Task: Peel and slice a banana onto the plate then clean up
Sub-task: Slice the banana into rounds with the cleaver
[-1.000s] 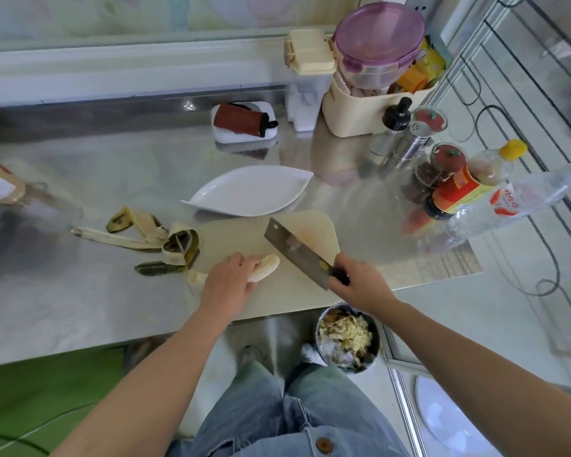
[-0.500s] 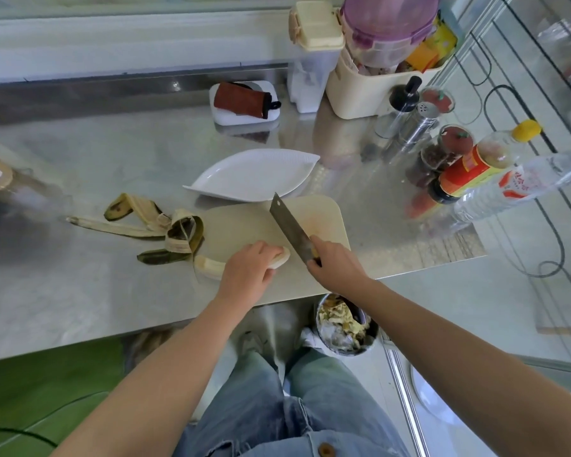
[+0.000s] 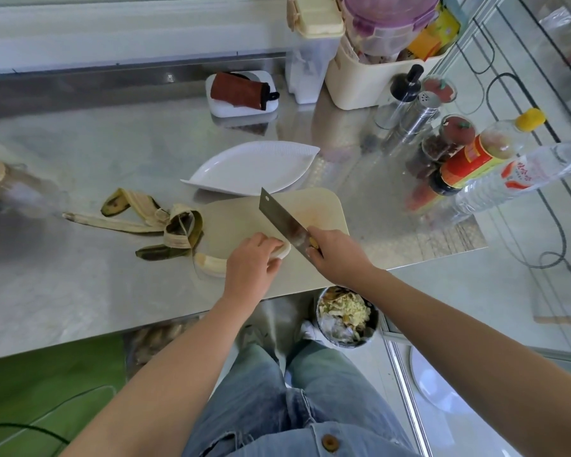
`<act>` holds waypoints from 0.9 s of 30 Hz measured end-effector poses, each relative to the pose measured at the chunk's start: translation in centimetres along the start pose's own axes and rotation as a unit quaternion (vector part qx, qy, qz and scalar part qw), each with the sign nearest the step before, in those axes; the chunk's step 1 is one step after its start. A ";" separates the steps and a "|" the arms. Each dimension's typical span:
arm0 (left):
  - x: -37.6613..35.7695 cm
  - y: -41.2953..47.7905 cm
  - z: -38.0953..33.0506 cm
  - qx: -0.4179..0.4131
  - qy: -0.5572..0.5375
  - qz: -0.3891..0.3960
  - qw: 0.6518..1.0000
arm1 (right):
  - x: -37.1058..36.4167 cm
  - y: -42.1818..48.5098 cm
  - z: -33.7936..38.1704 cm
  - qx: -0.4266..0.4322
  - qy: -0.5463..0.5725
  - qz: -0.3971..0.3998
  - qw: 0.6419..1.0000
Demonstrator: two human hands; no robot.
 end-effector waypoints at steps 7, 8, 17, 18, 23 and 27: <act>-0.1 0.0 0.3 0.006 0.012 0.000 1.000 | -0.4 0.1 -0.1 0.005 -0.024 0.024 0.999; -0.1 0.0 0.3 0.007 0.014 0.000 1.000 | -0.5 0.1 -0.1 0.005 -0.026 0.028 0.999; 0.0 0.0 0.3 0.007 0.018 0.003 1.000 | -2.5 -0.2 -0.4 -0.006 0.013 0.017 1.000; 0.0 0.0 0.3 0.005 0.016 0.003 1.000 | -2.1 -0.2 -0.5 -0.005 0.021 0.004 1.000; 0.1 0.0 0.2 0.000 0.024 0.001 1.000 | 0.1 0.2 -0.3 0.017 0.019 -0.017 1.000; 0.2 0.0 0.2 -0.003 0.021 -0.003 1.000 | -0.4 0.3 -0.3 0.023 -0.001 0.003 1.000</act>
Point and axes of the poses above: each hand's wrist, its own y-axis towards the middle knuckle, its own x-axis out of the back of the hand, z = x × y, the point moved 9 cm from there along y, towards the middle knuckle, and after that the axes turned 6 degrees about -y, right-handed, at the moved point
